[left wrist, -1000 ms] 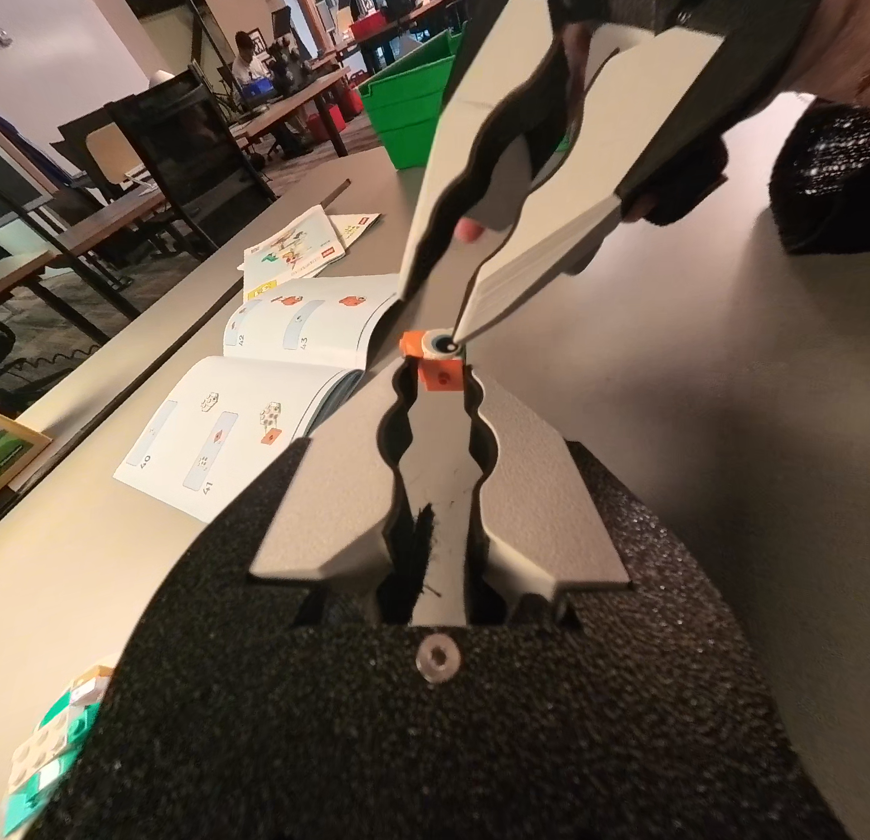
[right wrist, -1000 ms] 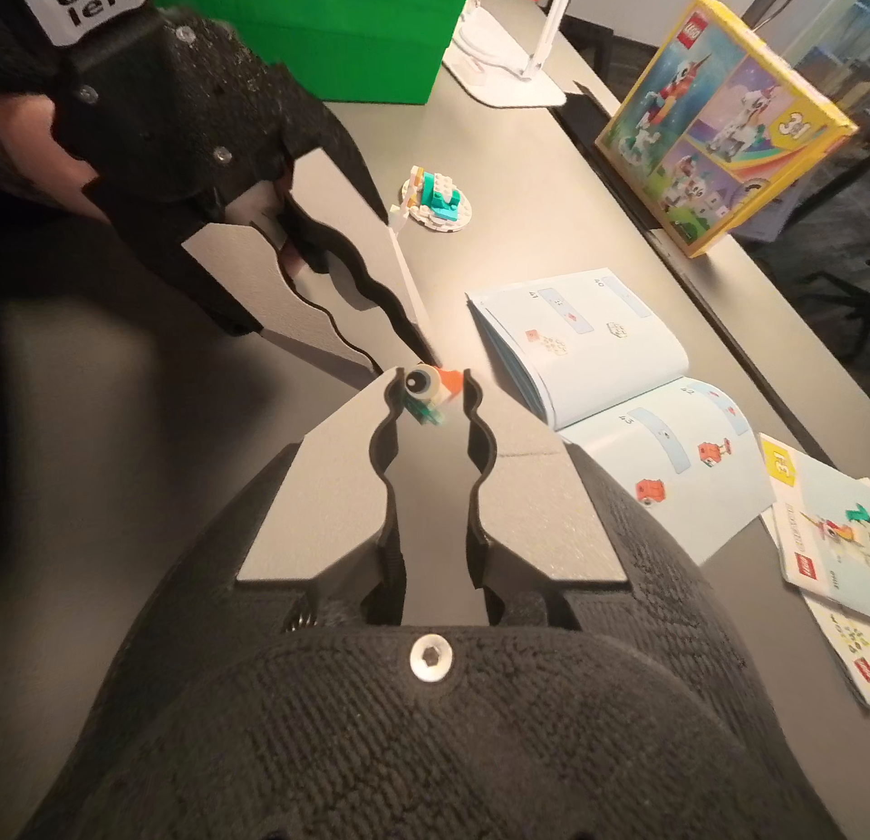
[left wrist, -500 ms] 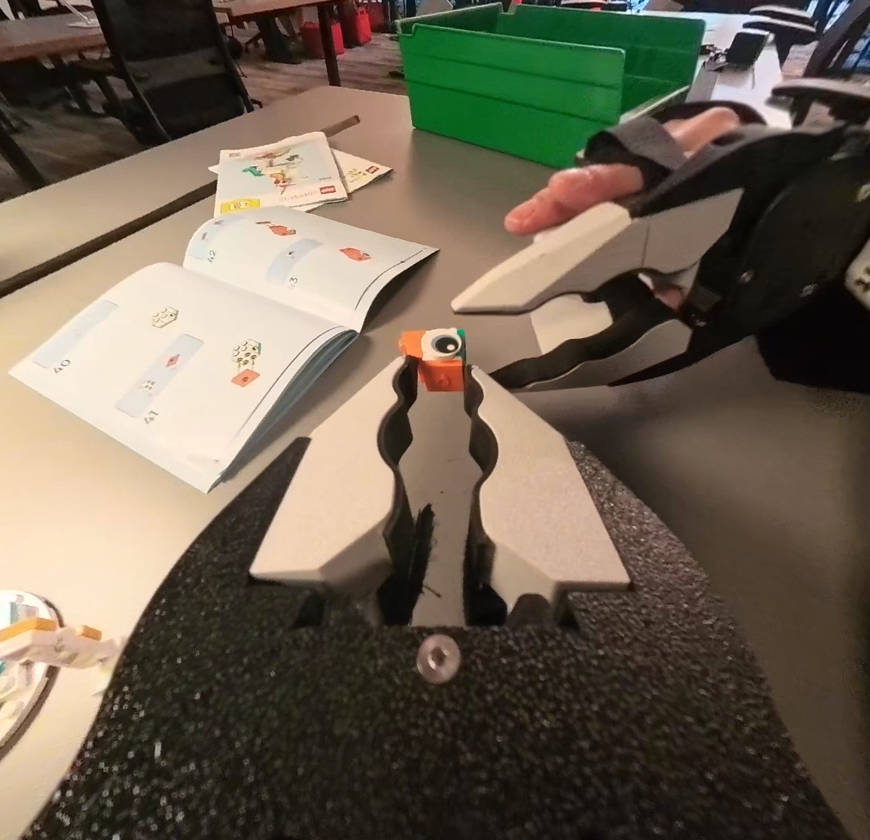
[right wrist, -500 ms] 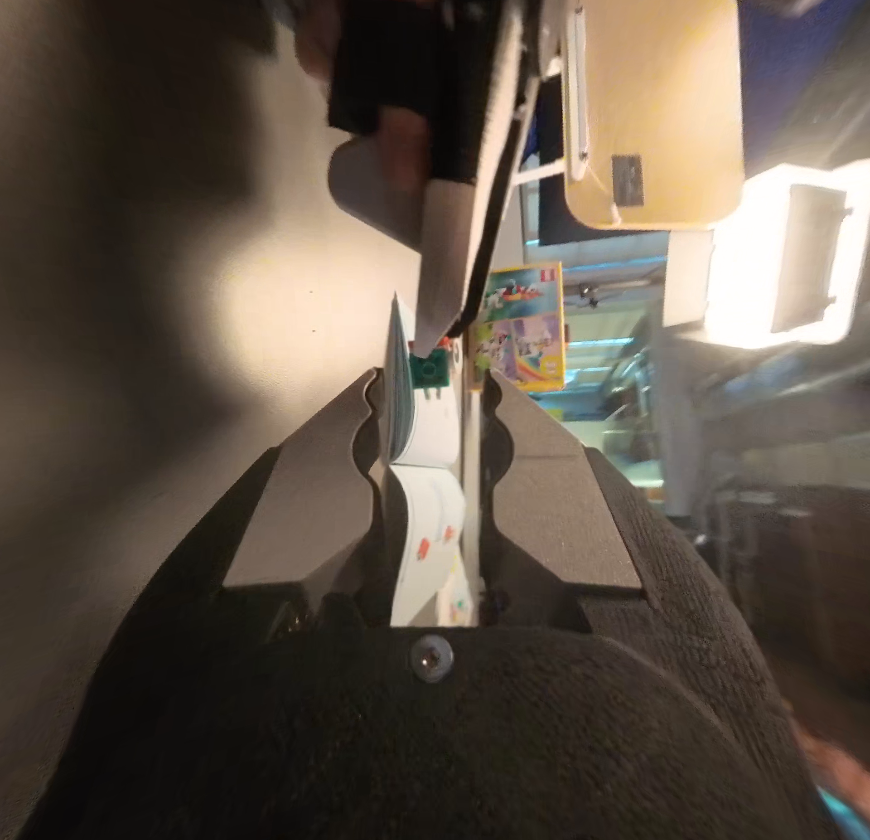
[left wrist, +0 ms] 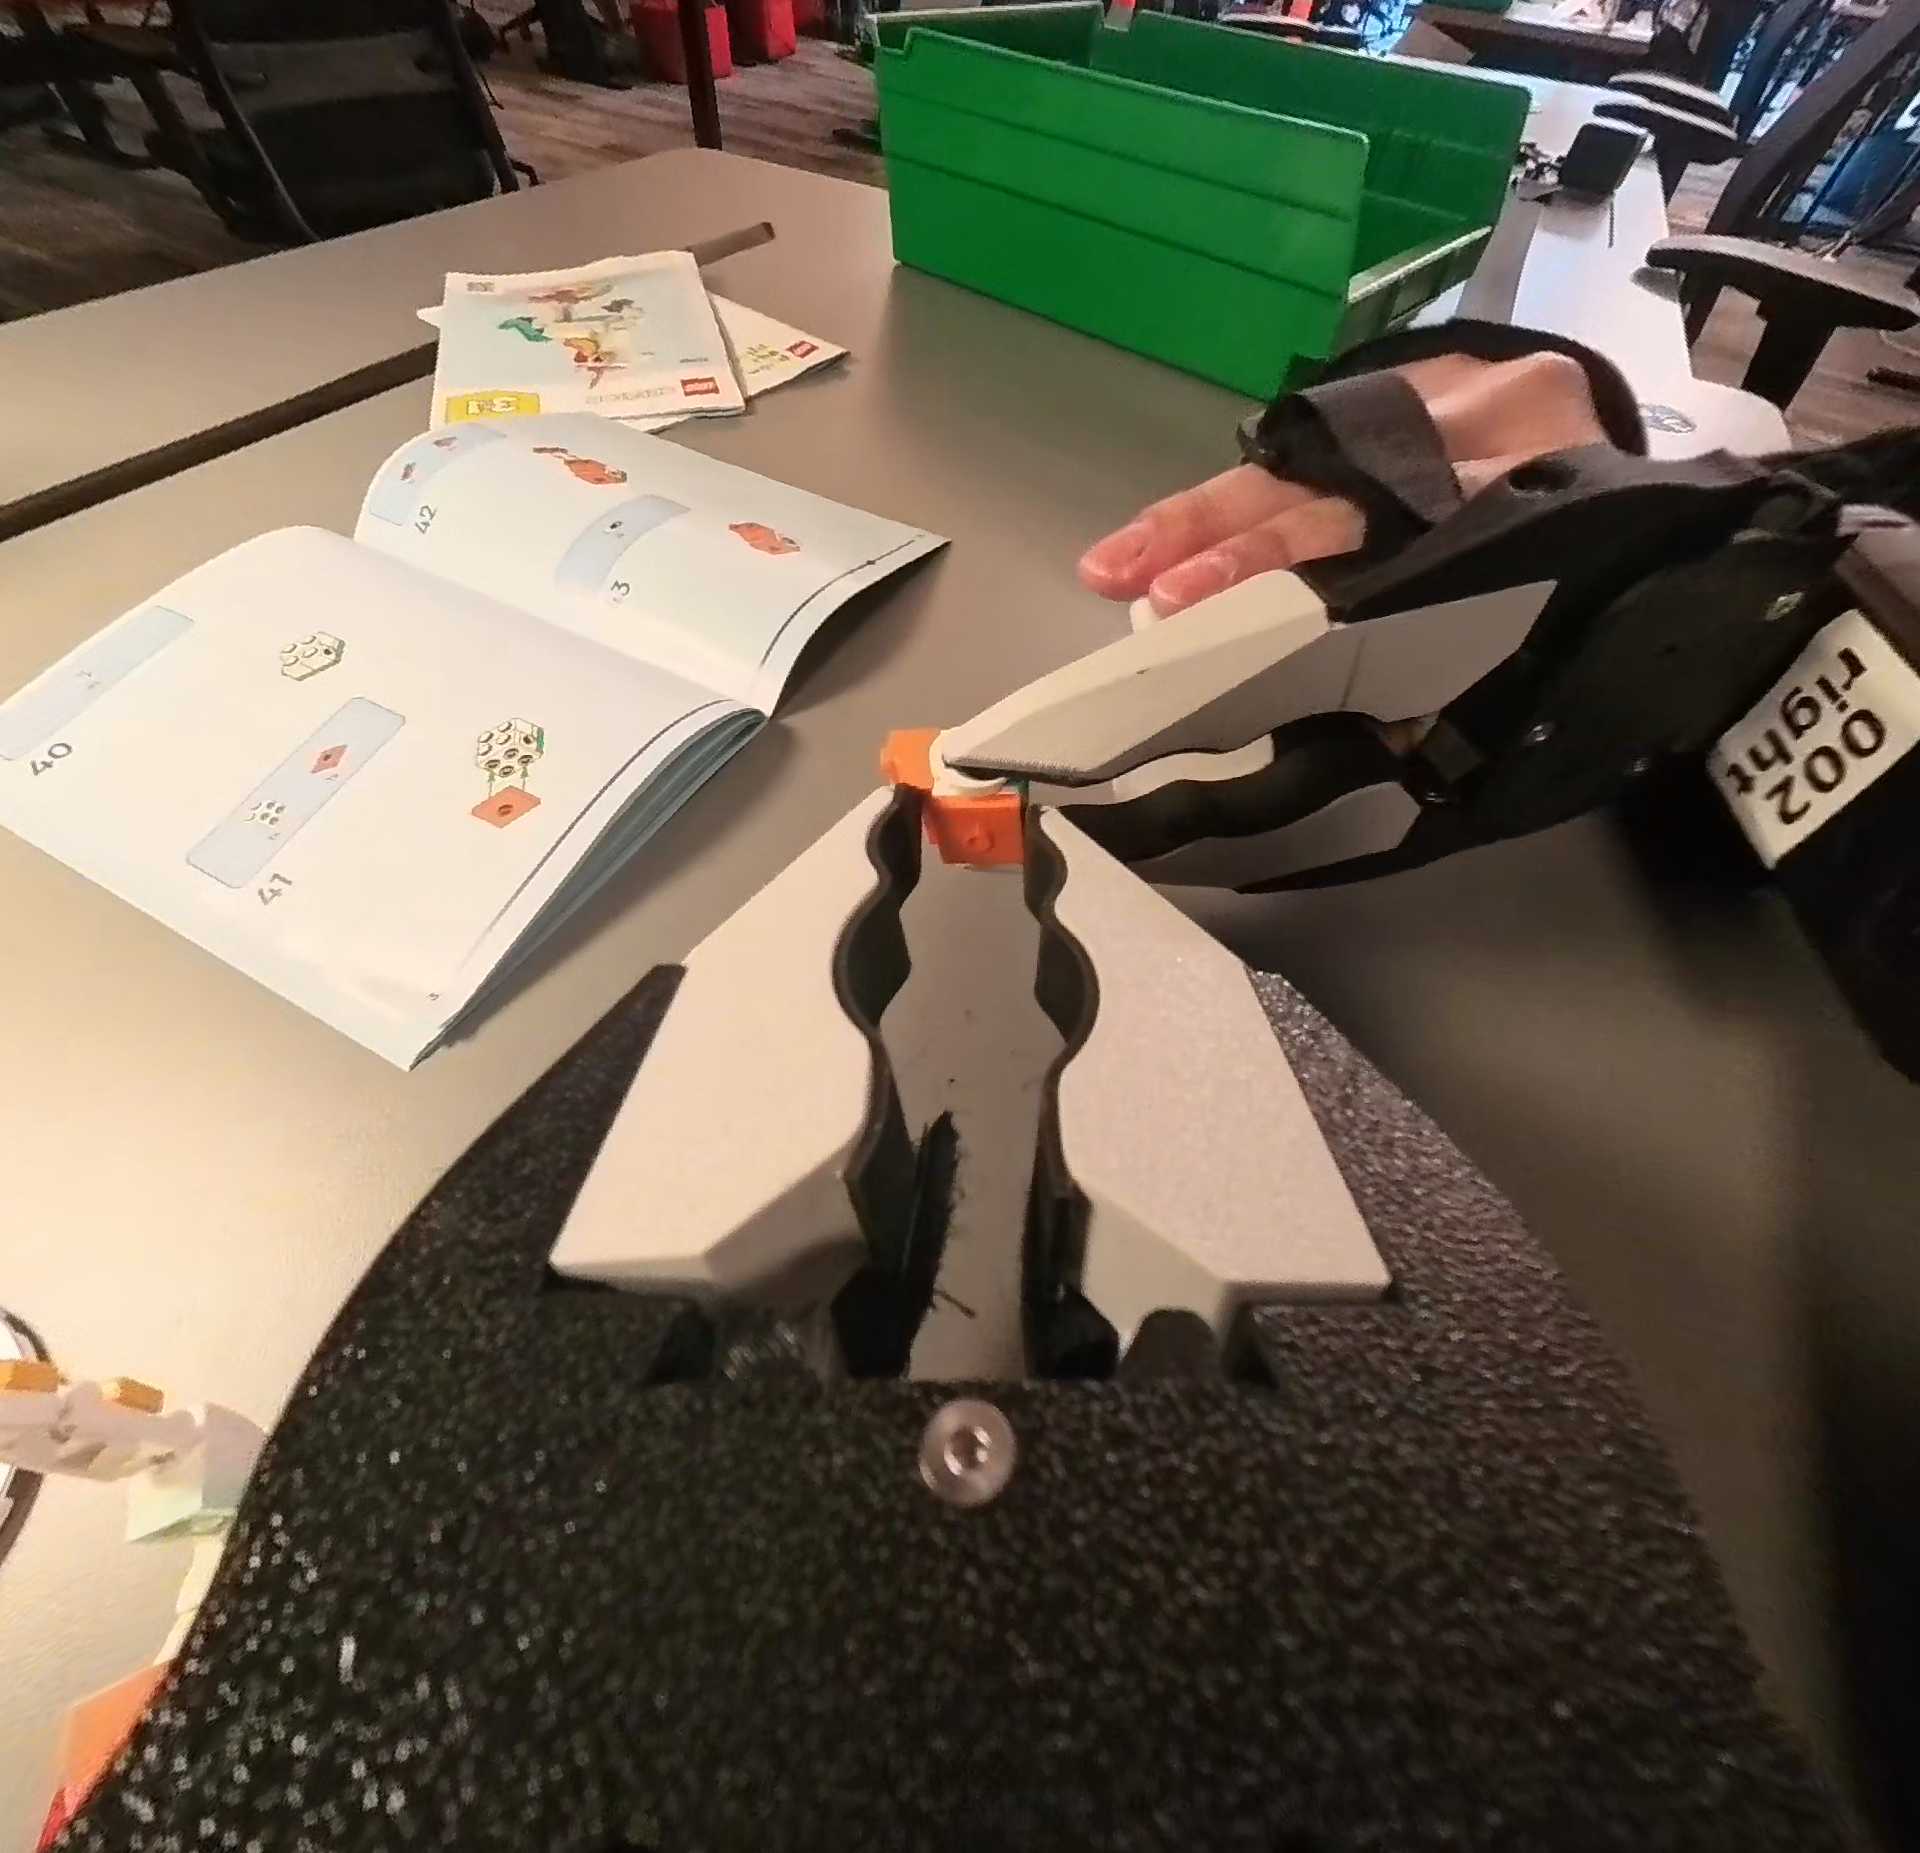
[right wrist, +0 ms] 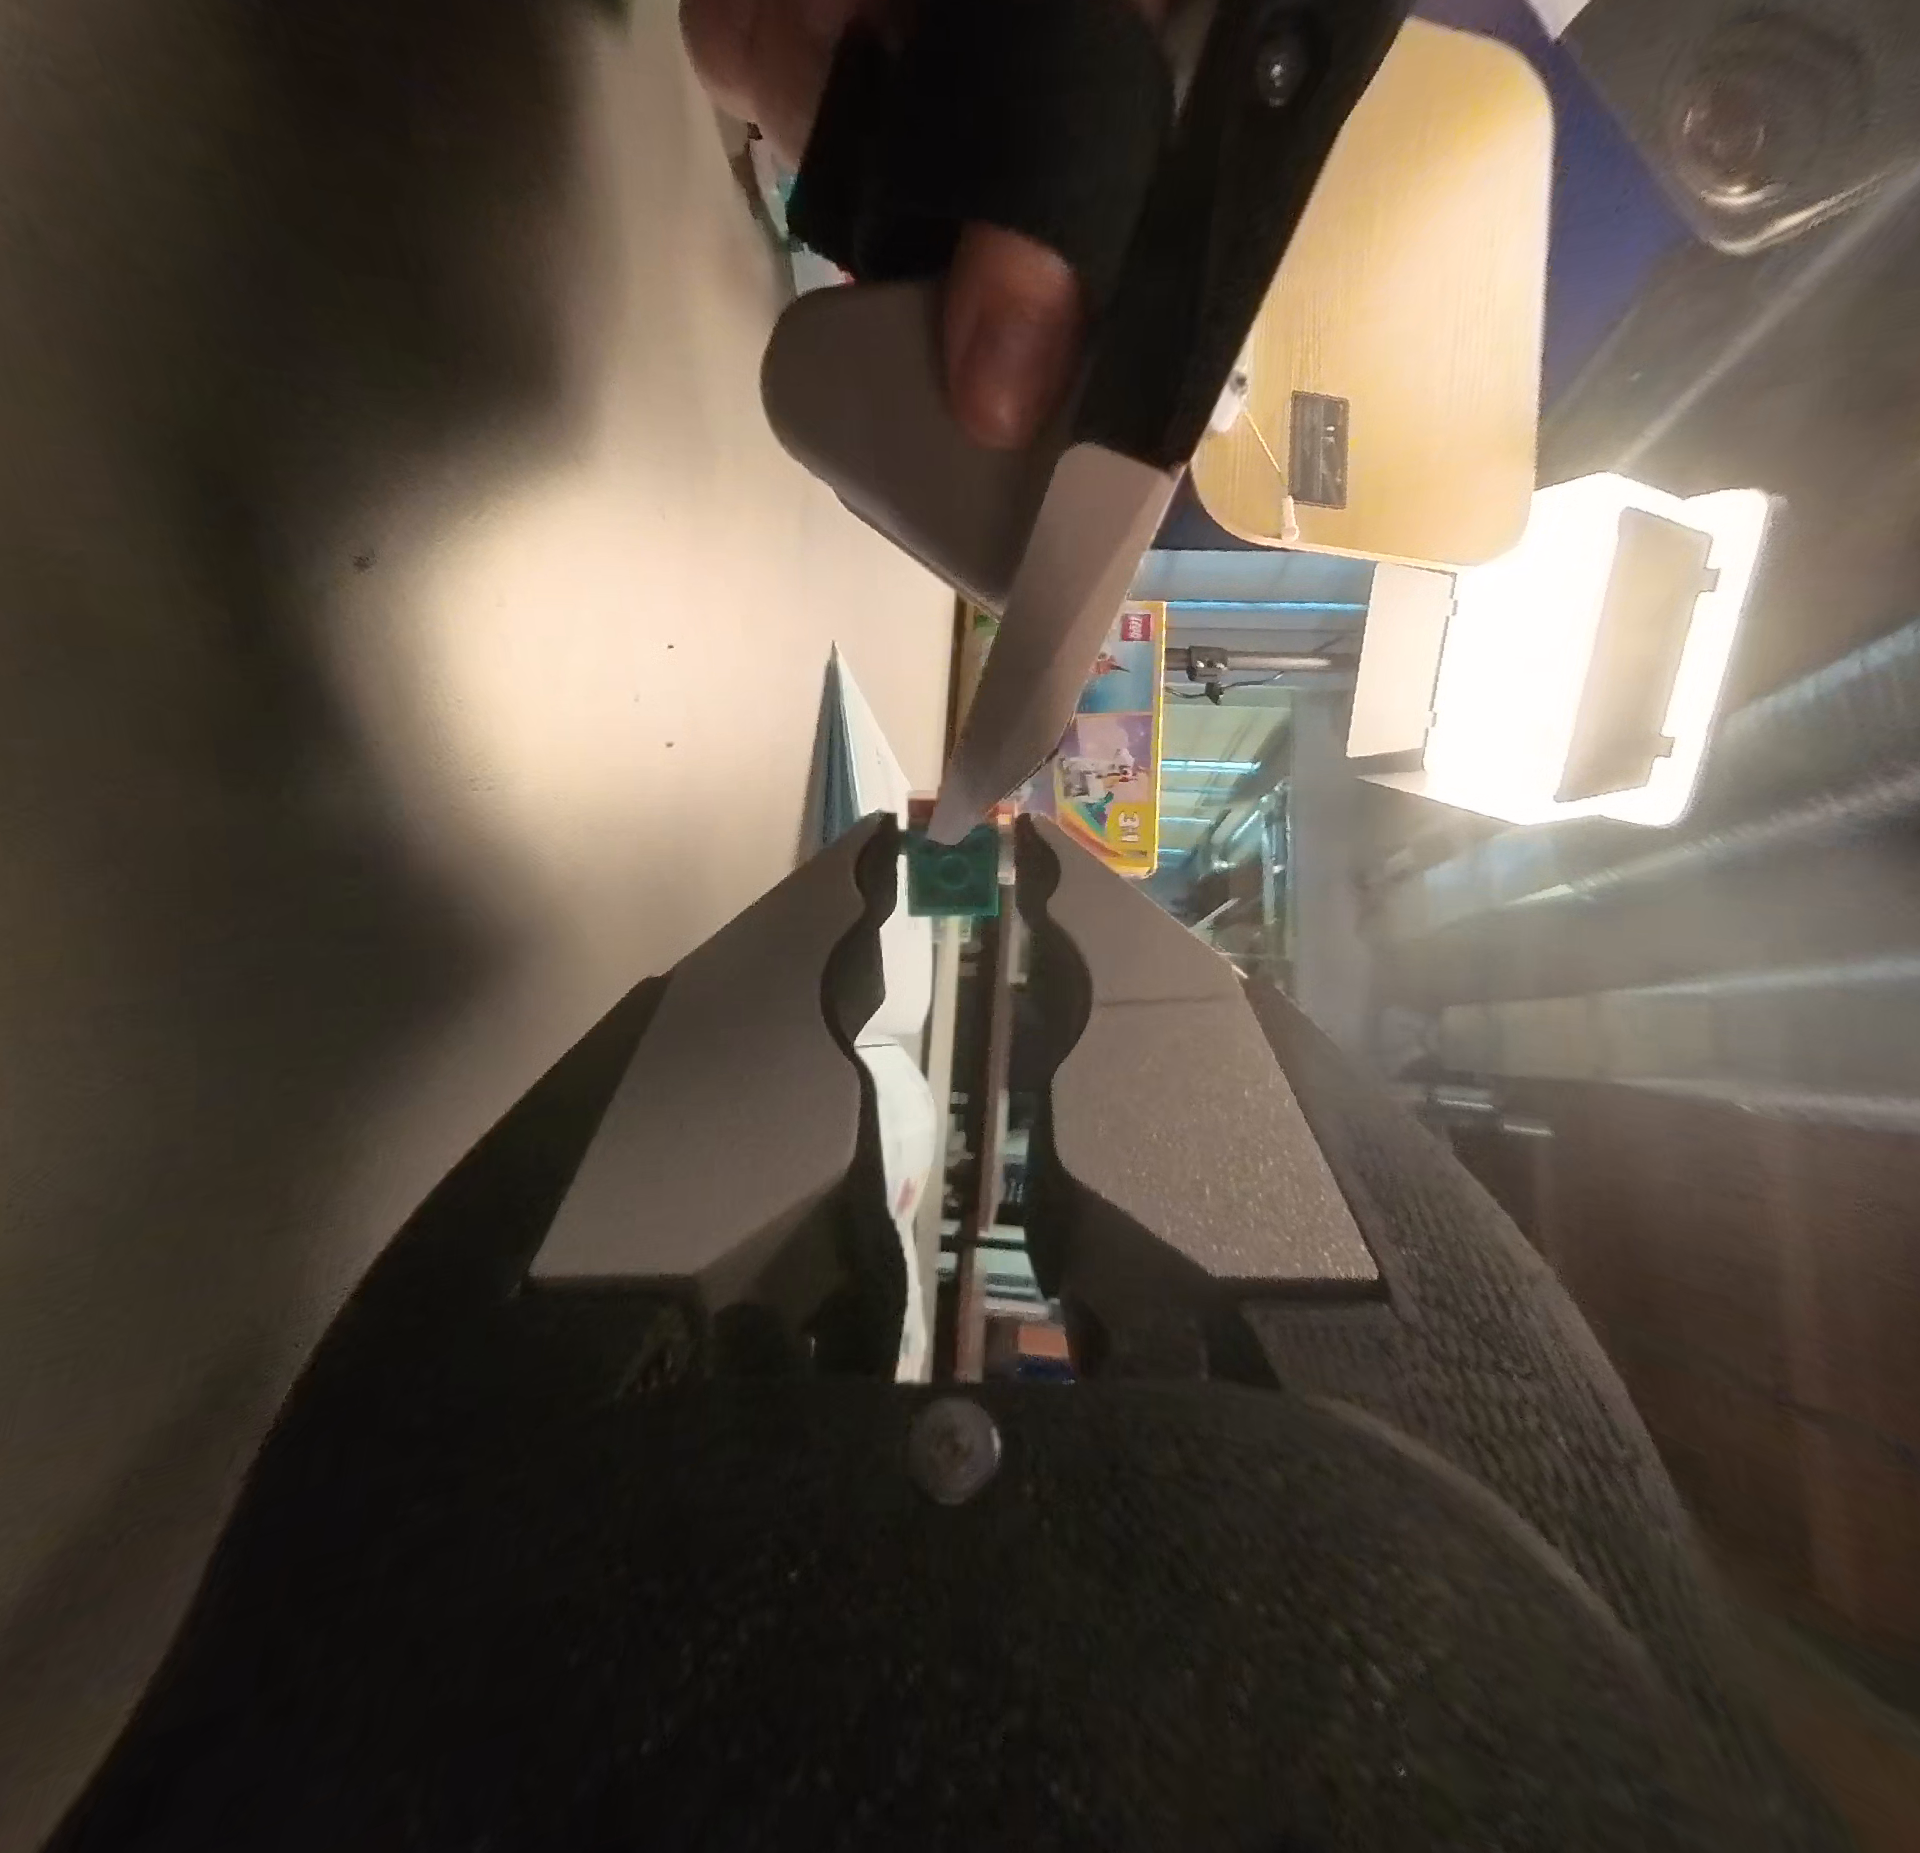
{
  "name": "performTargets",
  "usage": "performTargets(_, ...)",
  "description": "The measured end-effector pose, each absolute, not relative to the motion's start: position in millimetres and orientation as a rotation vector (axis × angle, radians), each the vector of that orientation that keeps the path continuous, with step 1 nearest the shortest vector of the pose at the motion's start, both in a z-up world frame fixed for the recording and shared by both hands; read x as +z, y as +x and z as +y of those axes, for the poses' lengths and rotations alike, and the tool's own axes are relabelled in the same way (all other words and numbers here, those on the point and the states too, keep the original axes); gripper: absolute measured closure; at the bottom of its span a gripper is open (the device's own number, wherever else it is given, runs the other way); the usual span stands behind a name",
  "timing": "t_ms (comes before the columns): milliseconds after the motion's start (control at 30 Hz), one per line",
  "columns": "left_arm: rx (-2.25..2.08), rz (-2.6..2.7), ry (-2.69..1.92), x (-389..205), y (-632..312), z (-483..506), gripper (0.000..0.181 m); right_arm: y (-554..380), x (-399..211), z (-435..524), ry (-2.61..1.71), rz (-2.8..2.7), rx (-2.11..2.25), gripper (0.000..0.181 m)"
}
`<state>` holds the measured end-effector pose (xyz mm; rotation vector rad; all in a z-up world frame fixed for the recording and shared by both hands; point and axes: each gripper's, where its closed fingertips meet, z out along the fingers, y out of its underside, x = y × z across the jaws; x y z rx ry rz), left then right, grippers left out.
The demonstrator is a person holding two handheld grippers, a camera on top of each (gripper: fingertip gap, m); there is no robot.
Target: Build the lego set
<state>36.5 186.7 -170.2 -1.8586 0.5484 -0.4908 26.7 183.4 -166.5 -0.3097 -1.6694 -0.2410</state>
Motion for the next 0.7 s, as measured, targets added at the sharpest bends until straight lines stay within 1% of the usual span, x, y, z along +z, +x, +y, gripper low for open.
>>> performTargets(400,-0.487,0.565,-1.875,-173.2,38.1,186.5,0.163,27.5,-170.4,184.0,-0.481,-1.718,-0.104,0.162)
performTargets(500,-0.518,0.544,-1.859,-169.8,39.0,185.7,0.162,27.9,-168.3,183.5,-0.588,-1.705,0.038,0.163)
performTargets(600,-0.497,0.507,-1.823,-159.5,34.4,187.6,0.151,29.0,-158.4,181.4,-0.723,-1.629,0.283,0.162)
performTargets(700,-0.595,0.459,-1.803,-149.4,34.8,186.0,0.139,30.4,-146.7,176.3,-0.764,-1.554,0.452,0.162)
